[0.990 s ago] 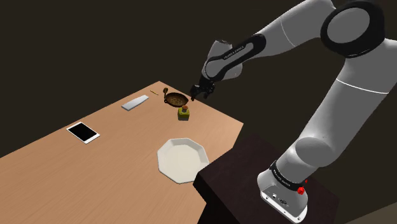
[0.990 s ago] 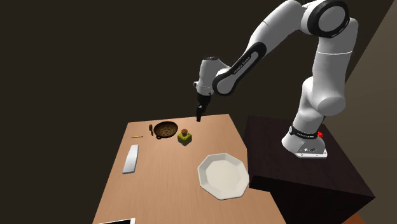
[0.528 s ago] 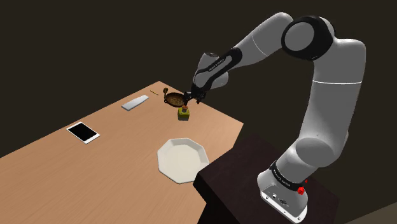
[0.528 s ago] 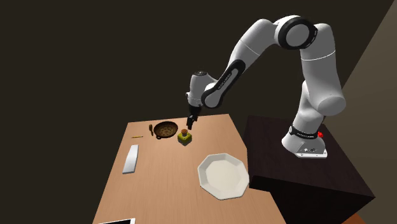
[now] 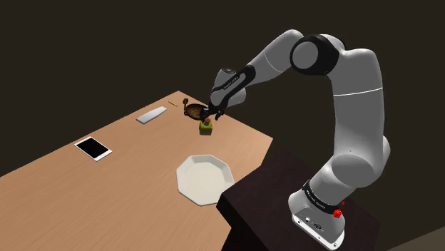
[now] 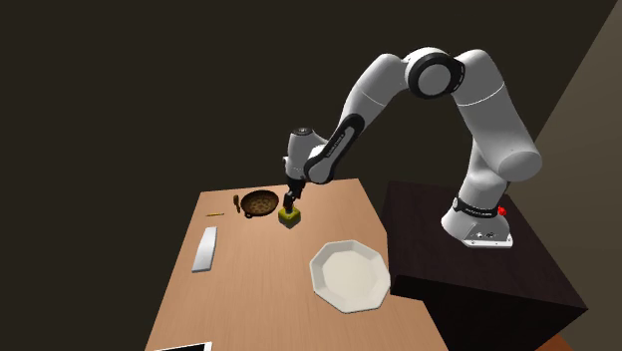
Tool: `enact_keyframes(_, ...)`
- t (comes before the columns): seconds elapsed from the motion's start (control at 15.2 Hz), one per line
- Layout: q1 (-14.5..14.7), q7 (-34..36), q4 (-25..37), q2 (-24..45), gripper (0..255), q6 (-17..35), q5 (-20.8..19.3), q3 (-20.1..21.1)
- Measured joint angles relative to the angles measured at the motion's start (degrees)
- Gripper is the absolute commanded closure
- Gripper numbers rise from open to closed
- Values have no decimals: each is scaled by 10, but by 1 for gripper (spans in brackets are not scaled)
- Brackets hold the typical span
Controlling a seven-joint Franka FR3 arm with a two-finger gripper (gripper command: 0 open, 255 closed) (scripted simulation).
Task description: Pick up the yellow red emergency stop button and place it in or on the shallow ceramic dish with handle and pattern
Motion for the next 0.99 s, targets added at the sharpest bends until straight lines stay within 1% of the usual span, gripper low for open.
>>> enact_keyframes(0.26, 0, 0, 16, 29, 0, 13, 0, 0)
enact_keyframes(0.66, 0, 0, 20, 36, 0, 16, 0, 0)
enact_keyframes(0.73, 0, 0, 20, 36, 255, 16, 0, 0)
enact_keyframes(0.99, 0, 0, 20, 34, 255, 16, 0, 0)
